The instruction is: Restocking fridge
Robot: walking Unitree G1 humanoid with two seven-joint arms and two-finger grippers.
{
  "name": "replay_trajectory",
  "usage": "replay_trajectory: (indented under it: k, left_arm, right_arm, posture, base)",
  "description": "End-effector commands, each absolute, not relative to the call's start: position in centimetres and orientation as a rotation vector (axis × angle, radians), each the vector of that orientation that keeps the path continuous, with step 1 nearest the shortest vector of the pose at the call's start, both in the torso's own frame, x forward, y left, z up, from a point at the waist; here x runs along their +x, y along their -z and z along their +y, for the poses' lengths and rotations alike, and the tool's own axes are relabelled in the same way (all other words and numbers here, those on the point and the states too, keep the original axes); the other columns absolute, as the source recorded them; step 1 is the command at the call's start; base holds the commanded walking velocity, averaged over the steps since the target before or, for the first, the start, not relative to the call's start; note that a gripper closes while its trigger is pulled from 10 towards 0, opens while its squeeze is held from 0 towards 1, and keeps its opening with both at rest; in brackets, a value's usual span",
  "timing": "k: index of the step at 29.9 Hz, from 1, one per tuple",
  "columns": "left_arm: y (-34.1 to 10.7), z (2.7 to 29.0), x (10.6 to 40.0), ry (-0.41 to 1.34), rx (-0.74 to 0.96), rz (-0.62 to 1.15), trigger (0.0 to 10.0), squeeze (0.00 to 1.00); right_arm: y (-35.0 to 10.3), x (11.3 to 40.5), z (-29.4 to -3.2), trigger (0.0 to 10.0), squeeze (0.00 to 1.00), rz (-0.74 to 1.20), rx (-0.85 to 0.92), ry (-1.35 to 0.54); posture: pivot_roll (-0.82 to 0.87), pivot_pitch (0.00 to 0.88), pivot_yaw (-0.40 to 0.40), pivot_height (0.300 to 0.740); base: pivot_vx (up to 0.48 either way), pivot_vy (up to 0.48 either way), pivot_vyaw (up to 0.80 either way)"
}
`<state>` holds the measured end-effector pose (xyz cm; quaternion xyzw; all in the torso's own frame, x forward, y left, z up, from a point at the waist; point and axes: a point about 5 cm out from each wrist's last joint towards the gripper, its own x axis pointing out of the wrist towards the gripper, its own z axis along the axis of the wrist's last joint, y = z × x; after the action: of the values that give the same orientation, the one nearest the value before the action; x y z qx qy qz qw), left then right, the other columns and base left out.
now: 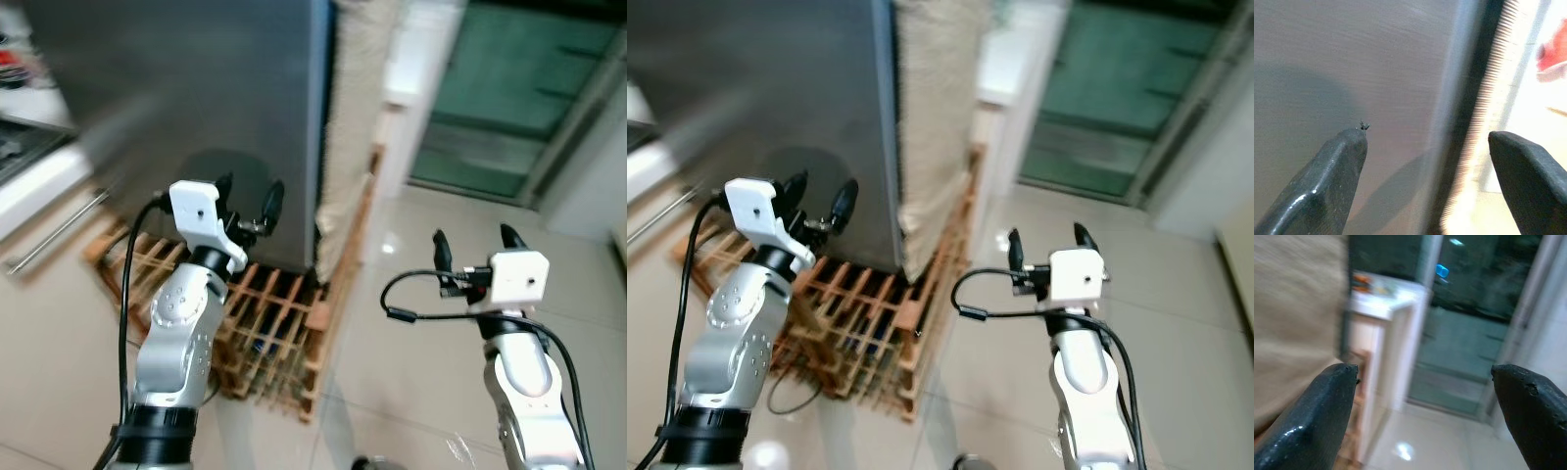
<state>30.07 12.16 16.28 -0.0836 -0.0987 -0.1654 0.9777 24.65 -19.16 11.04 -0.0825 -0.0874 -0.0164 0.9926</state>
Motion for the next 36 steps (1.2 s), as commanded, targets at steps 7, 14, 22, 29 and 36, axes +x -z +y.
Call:
replay_trajectory:
  k: [7, 14, 22, 29, 36]
  left_arm:
    - [-16.1, 12.5, 30.2, 0.314, -0.166, -0.19, 10.0, 0.0]
    - [-16.1, 13.6, 28.6, 0.362, -0.125, -0.229, 10.0, 0.0]
    - [-15.7, 12.5, 25.4, 0.482, -0.082, -0.237, 10.0, 0.0]
    - [-15.9, 12.5, 25.7, 0.479, -0.112, -0.232, 10.0, 0.0]
    - [-16.0, 13.9, 29.1, 0.27, -0.084, -0.18, 10.0, 0.0]
  right_arm:
    - [-11.5, 25.2, -18.5, 10.0, 0.0, -0.199, -0.175, -0.001]
    - [-11.6, 25.1, -18.6, 10.0, 0.0, -0.21, -0.181, 0.003]
    - [-12.1, 23.5, -19.0, 10.0, 0.0, -0.205, -0.139, 0.053]
    - [-12.1, 23.8, -18.9, 10.0, 0.0, -0.202, -0.143, 0.049]
    - [-12.6, 24.2, -18.4, 10.0, 0.0, -0.223, -0.154, 0.01]
  posture:
    - [-0.06, 0.0, 0.016, 0.74]
    - [-0.06, 0.0, 0.016, 0.74]
    - [-0.05, 0.0, 0.002, 0.74]
    - [-0.06, 0.0, 0.003, 0.74]
    - [-0.06, 0.0, 0.013, 0.74]
  base:
    - [0.0, 0.0, 0.0]
    - [0.0, 0.0, 0.0]
    - [0.0, 0.0, -0.14]
    - [0.0, 0.0, -0.73]
    - [0.0, 0.0, -0.21]
